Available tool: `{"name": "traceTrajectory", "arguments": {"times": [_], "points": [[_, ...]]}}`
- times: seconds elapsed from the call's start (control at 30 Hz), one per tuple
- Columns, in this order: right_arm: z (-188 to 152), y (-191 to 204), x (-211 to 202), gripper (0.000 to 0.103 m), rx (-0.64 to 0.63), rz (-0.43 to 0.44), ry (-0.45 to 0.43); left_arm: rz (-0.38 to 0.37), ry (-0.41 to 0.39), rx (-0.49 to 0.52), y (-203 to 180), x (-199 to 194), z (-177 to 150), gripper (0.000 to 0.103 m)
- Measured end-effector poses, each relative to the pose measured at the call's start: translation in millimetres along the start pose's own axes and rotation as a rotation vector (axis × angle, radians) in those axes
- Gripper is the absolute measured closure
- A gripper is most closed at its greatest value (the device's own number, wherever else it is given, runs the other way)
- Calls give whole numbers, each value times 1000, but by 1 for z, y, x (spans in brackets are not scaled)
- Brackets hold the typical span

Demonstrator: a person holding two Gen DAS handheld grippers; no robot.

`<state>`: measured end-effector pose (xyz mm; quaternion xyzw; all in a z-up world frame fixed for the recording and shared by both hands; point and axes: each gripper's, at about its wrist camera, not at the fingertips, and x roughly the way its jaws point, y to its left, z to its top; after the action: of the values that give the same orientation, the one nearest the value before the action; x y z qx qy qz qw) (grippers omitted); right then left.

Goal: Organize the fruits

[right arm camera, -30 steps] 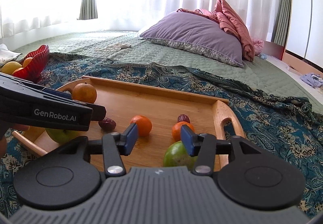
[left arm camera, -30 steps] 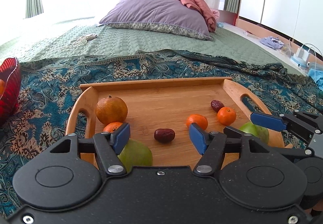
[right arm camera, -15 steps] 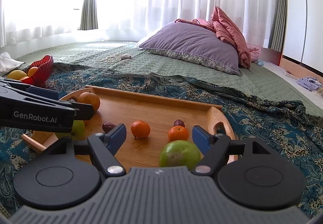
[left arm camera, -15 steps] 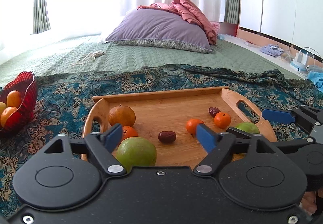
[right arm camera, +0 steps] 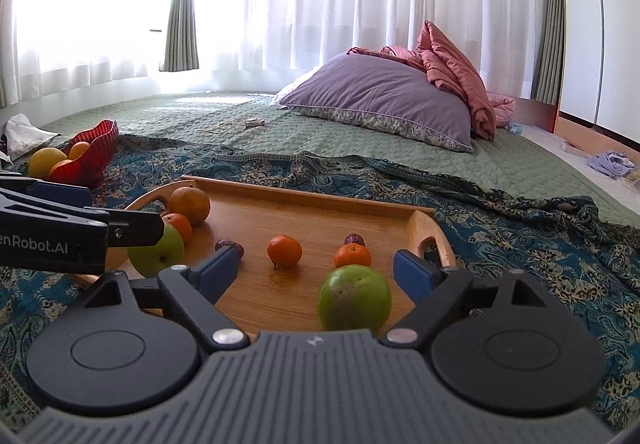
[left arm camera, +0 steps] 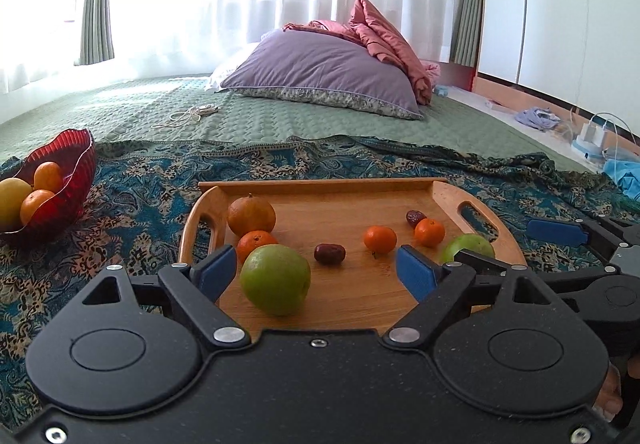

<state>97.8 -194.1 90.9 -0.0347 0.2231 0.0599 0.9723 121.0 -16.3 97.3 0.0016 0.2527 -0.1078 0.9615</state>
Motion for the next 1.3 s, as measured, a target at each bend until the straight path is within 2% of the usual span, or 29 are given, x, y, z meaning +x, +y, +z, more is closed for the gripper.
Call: {"name": "traceTrajectory", "arguments": {"times": [0.4, 0.5, 0.9, 1.17, 1.3], "points": [[-22, -6, -14, 0, 39, -1, 14, 32, 43, -10, 5, -5, -33, 16], [-29, -7, -14, 0, 46, -3, 28, 42, 63, -8, 5, -4, -42, 12], [-59, -7, -6, 0, 67, -20, 95, 101, 144, 1, 8, 13, -72, 10], [-68, 1, 4, 0, 30, -13, 134, 134, 185, -15, 13, 29, -81, 8], [-73, 4, 9, 0, 16, -5, 156, 145, 178, 1, 12, 32, -85, 6]]}}
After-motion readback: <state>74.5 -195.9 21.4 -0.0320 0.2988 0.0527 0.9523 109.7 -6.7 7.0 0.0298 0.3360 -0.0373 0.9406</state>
